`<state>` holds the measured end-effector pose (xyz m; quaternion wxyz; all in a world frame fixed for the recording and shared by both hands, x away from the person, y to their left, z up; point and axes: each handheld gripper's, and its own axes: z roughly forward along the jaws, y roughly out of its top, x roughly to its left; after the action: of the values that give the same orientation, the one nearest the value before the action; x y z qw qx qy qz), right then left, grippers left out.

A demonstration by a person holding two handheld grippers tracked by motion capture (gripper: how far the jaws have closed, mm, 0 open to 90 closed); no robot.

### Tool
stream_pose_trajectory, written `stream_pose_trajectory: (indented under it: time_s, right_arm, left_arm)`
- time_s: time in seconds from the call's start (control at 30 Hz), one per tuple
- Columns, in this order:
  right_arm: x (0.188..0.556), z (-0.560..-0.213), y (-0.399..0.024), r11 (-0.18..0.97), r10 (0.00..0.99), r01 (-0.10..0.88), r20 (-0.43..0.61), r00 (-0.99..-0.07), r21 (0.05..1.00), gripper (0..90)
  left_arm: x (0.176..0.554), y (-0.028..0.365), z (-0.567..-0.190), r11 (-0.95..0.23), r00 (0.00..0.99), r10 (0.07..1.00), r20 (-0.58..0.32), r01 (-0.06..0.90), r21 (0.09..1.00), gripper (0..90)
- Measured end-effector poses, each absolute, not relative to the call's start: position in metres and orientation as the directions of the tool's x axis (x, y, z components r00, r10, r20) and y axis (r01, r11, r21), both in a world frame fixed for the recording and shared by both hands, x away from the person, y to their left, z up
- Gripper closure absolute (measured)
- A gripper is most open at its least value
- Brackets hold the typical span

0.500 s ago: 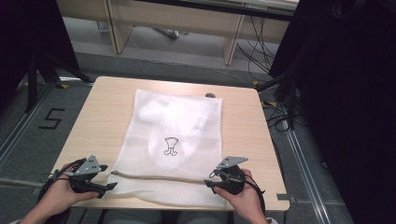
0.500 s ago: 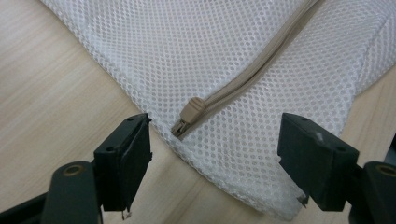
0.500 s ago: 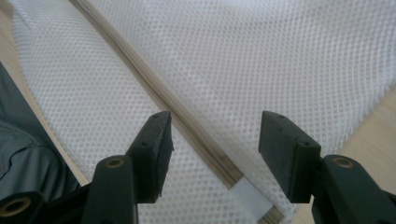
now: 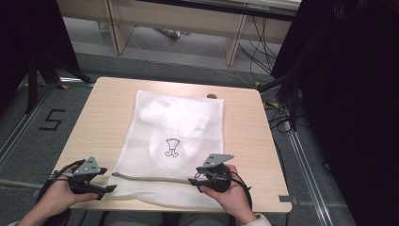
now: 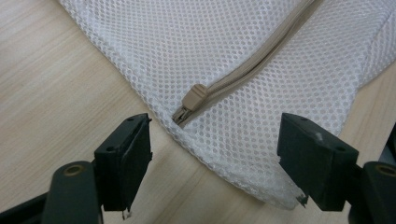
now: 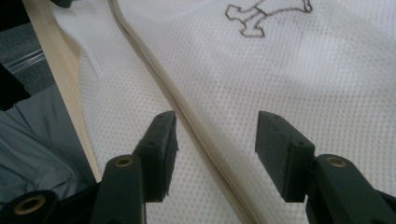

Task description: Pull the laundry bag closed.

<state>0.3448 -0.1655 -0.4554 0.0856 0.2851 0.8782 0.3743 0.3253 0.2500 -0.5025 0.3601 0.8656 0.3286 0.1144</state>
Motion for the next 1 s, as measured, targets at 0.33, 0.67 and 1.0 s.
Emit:
stream_pose_trajectory:
  time_s: [0.33, 0.67, 1.0]
  right_arm:
    - [0.356, -0.451, -0.129, 0.593, 0.526, 0.429, 0.075, -0.847, 0.682, 51.5]
    - [0.362, -0.446, -0.101, 0.610, 0.477, 0.372, 0.051, -0.877, 0.699, 49.4]
    - [0.370, -0.440, -0.073, 0.627, 0.443, 0.335, 0.031, -0.896, 0.703, 50.1]
  left_arm:
    - [0.327, 0.251, -0.503, -0.527, 0.763, 0.645, -0.041, 0.483, 0.699, 26.2]
    - [0.327, 0.251, -0.504, -0.531, 0.763, 0.645, -0.044, 0.488, 0.692, 26.4]
    - [0.326, 0.250, -0.505, -0.514, 0.757, 0.650, -0.071, 0.506, 0.693, 26.4]
